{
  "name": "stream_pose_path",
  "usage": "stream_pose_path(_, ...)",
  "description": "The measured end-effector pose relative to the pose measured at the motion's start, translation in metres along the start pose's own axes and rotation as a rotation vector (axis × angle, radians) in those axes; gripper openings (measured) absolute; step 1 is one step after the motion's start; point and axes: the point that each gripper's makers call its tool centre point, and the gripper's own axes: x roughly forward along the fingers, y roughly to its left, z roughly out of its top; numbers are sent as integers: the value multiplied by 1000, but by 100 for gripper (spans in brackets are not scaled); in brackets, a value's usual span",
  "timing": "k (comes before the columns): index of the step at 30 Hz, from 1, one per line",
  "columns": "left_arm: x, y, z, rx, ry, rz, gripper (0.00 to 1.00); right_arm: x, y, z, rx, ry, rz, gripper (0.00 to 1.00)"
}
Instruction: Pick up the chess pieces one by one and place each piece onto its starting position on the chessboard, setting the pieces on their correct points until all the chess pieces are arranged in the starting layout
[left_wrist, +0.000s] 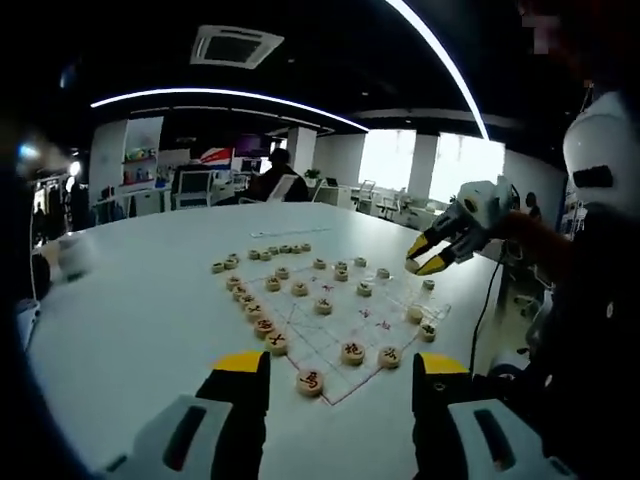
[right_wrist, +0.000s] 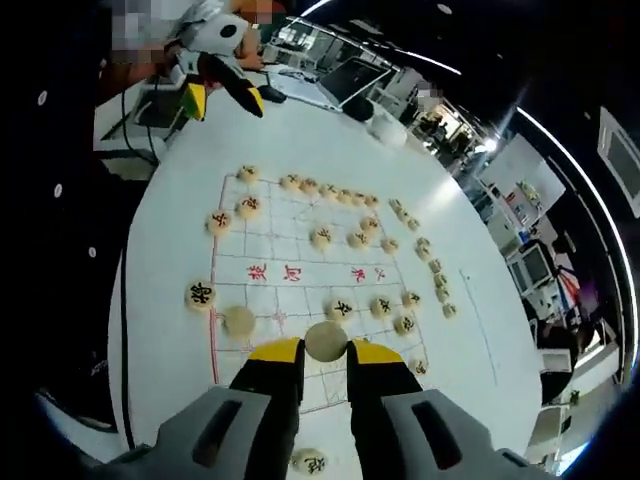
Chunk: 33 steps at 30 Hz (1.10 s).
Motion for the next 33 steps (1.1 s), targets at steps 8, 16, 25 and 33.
stream_pose_path(8,20,-7,31,-149,-92,-90,58,-9,-19,19,-252,-63,-191,18)
stream_pose_path(16,55,-31,54,-140,-102,-172,54,-16,-21,33,-458,-116,-308,18)
stream_pose_path(25,97,-76,76,-106,-114,-254,42,-30,-11,68,-563,-257,-373,18)
stream_pose_path(33,119,-95,83,-125,-115,-288,34,-30,-2,80,-636,-303,-384,18)
